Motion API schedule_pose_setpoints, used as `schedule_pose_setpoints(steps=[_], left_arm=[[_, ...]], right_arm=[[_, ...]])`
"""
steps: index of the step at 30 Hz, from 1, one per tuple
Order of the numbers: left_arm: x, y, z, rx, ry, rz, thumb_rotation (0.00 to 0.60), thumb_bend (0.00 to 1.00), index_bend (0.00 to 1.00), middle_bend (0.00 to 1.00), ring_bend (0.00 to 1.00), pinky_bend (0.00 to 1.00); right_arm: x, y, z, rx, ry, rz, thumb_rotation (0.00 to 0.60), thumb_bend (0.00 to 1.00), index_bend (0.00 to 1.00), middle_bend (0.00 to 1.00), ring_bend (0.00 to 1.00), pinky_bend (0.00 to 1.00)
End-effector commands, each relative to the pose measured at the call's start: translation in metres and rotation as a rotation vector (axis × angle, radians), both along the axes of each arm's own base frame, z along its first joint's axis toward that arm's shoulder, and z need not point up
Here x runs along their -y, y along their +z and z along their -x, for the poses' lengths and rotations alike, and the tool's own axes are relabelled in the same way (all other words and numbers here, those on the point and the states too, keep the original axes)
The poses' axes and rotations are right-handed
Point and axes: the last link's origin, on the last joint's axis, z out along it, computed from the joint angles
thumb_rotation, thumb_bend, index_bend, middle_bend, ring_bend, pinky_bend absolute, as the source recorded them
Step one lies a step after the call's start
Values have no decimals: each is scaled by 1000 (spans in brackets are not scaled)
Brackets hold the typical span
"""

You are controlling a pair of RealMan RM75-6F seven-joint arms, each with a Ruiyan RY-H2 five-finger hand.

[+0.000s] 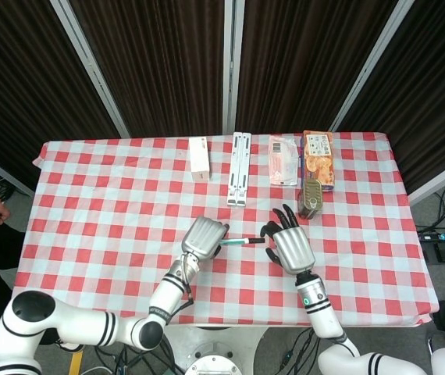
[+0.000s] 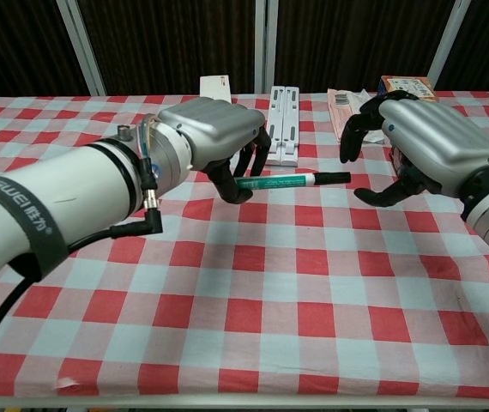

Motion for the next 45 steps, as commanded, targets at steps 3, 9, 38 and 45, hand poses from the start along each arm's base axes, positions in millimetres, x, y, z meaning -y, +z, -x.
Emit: schedule_pose_setpoints(steps=[3,9,38,45], left_arm=[[2,1,1,5,0,2,600,417,560,577,875,848],[3,1,0,7,-3,1,600,416,560,577,875,848],[11,5,-3,28,-9,16,600,416,560,577,875,848],[13,8,1,25,-3,22,600,416,560,577,875,848]], right_arm=[[4,-4,-6,1,10,3,600,138,490,443,142,46],[5,-15,-13,-5,19,-12,600,139,508,455,150,45],[6,-22,-18,25,19,4,600,227,669,597,236,53],[10,-18,-12,32,0,35,600,288,774,677,306,118]])
